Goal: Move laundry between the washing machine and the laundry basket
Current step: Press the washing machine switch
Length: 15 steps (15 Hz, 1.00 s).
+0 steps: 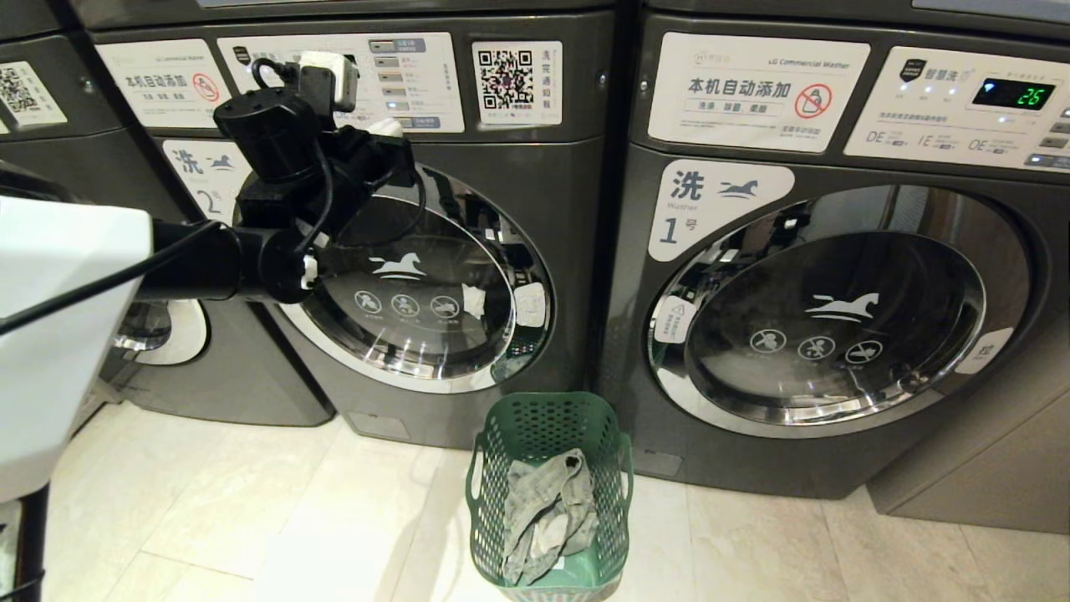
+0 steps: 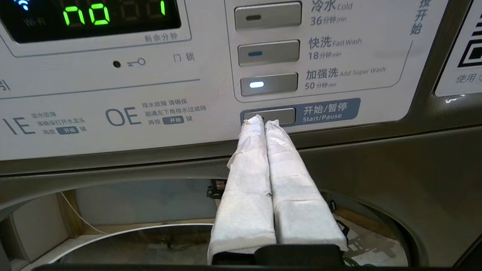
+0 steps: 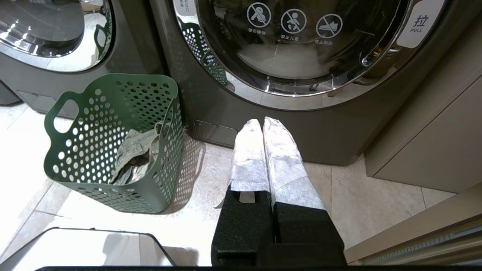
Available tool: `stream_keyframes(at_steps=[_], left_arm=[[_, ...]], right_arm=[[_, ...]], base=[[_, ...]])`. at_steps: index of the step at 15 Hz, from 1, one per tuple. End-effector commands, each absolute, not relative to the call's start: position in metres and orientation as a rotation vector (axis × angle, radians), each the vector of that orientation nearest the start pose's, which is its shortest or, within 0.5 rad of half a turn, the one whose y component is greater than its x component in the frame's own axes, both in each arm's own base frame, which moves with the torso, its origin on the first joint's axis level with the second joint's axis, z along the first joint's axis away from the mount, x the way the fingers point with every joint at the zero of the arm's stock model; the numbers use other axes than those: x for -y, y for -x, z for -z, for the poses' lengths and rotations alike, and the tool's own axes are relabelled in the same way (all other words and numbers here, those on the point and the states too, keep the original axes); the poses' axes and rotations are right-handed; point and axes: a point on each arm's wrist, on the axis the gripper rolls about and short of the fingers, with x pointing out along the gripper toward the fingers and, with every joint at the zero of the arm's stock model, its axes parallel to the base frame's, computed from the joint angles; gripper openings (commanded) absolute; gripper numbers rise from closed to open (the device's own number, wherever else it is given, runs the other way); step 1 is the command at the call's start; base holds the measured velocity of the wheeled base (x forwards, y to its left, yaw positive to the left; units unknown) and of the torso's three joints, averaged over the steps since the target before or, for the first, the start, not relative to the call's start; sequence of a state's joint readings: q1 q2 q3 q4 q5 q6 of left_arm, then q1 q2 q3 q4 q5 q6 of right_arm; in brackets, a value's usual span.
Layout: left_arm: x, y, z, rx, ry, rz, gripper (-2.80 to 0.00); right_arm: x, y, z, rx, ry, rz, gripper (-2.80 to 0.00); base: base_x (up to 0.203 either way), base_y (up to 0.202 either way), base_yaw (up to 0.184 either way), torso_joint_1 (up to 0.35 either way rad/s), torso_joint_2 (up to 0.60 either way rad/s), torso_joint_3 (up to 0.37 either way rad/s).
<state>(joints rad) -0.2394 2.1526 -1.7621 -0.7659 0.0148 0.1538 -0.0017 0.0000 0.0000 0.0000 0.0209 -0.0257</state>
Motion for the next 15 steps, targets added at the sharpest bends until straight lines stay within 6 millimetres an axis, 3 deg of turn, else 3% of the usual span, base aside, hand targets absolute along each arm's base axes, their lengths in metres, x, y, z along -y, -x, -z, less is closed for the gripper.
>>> stream_keyframes(at_steps=[1,15], left_arm=[[0.1068,-0.4392,-0.2897,0.39,-0.106,0.192,-2.8],[0.1092,-0.4465,-0.2905,0.407,-0.099,0.155,-2.8]], right_arm=[[-0.0005,0.0228,-0.0755,0.0,0.026,-0.02,-2.8],[-0.0005,0.0228,-0.0755,0.0,0.026,-0.02,-2.8]], base=[[0.0,0.0,0.0,0.0,0.0,0.0],[0.0,0.0,0.0,0.0,0.0,0.0]])
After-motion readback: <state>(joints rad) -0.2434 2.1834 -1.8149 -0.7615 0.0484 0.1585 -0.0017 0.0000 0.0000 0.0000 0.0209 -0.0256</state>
